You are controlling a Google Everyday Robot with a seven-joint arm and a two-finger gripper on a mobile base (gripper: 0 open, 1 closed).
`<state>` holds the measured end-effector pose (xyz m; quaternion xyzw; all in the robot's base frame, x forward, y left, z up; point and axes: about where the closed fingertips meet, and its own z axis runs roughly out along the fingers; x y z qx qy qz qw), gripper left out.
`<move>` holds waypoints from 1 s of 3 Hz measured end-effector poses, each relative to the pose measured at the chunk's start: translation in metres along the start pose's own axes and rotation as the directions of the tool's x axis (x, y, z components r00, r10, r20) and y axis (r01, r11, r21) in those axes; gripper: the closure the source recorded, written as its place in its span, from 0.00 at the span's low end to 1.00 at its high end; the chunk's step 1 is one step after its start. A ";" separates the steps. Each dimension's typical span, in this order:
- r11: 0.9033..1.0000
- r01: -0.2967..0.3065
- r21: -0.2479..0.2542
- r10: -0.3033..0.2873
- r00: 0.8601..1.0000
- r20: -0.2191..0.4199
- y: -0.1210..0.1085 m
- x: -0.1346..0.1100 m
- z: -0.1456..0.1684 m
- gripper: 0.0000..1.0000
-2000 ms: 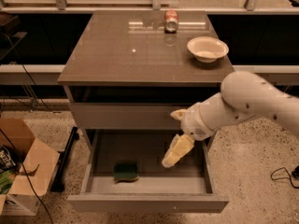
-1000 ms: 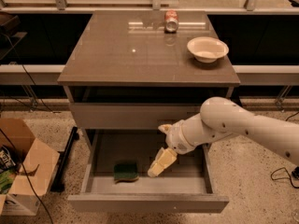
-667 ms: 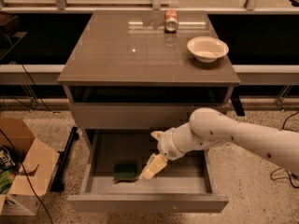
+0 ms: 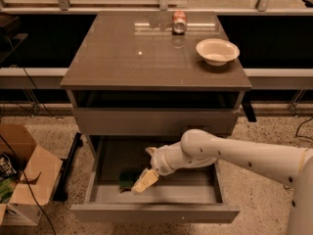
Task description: Pick sponge from middle drawer and place on counter
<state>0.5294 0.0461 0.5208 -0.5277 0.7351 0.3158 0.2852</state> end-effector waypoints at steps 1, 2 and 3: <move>0.999 -0.038 -0.015 0.039 0.999 0.028 -0.008 0.012 0.040 0.00; 0.998 -0.069 -0.008 0.069 0.997 0.026 -0.018 0.023 0.075 0.00; 0.996 -0.083 0.020 0.083 0.997 -0.003 -0.031 0.032 0.100 0.00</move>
Offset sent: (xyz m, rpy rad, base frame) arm 0.0347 0.0587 -0.1094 0.0208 0.0663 -0.0883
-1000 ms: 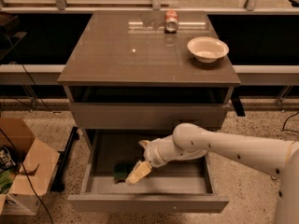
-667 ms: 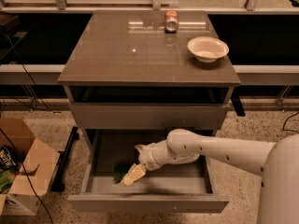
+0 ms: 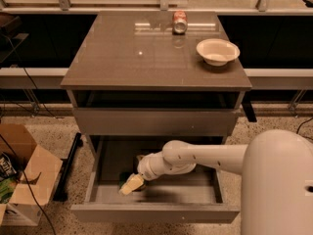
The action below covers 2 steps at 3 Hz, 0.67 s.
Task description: Pick sponge from middle drawer and place on counter
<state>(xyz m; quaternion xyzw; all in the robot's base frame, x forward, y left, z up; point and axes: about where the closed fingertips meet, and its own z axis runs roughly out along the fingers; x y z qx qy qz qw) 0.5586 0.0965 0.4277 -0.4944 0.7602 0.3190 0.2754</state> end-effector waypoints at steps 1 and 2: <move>1.000 -0.018 0.025 0.019 0.999 -0.040 -0.011 0.010 0.021 0.00; 0.997 -0.055 0.056 0.060 0.995 -0.085 -0.012 0.029 0.029 0.00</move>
Offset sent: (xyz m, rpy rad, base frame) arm -0.0056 -0.0096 -0.0677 -0.1603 0.0767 -0.1076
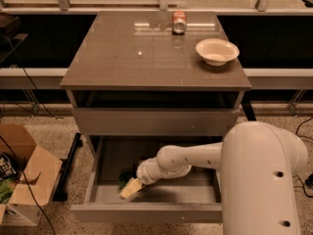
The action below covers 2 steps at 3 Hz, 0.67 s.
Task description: Pick sponge from middle drawer and place on counter
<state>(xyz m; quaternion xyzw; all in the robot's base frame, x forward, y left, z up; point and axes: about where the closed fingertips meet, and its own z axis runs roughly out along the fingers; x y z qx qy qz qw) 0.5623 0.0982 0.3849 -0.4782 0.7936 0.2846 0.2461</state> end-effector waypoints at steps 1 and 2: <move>0.999 -0.034 0.038 0.036 0.998 -0.055 0.005 0.018 0.002 0.18; 0.997 -0.042 0.062 0.048 0.993 -0.104 0.013 0.030 0.002 0.42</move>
Offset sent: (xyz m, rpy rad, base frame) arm -0.0380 -0.0192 -0.0239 -0.1807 0.0444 -0.0659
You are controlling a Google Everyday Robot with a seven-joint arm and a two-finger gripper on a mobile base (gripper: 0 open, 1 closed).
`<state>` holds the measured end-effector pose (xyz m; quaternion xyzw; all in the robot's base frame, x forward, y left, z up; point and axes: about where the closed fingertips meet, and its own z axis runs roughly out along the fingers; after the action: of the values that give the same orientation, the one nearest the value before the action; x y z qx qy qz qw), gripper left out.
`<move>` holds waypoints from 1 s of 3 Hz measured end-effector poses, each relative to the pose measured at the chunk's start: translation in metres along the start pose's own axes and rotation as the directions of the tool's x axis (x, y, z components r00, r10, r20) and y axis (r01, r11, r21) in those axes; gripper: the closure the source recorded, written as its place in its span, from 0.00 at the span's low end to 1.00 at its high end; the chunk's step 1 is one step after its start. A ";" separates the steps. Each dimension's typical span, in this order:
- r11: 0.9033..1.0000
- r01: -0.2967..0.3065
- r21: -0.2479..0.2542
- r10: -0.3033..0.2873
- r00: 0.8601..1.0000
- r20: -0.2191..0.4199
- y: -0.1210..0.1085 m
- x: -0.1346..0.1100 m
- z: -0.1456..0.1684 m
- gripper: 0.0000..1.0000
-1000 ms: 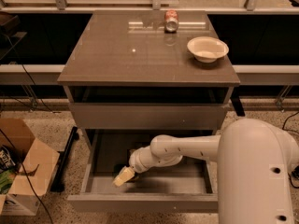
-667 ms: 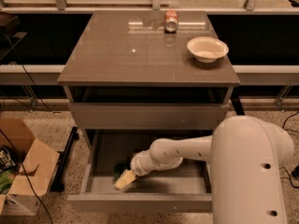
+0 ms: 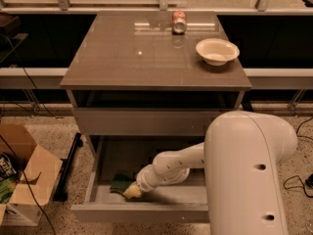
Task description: Pick sponge from middle drawer and place on counter
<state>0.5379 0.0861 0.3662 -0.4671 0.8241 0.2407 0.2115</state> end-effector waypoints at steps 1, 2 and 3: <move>1.000 -0.006 0.023 0.006 1.000 -0.021 0.005 0.004 -0.003 0.65; 0.999 -0.009 0.042 0.009 1.000 -0.005 0.007 -0.001 -0.010 0.96; 1.000 -0.024 0.010 0.023 0.996 0.091 0.009 -0.021 -0.036 1.00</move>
Offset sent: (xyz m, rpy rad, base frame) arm -0.0080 -0.0074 0.0141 -0.0341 -0.0257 -0.0639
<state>0.5353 0.0828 0.4087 -0.4448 0.8203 0.2599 0.2486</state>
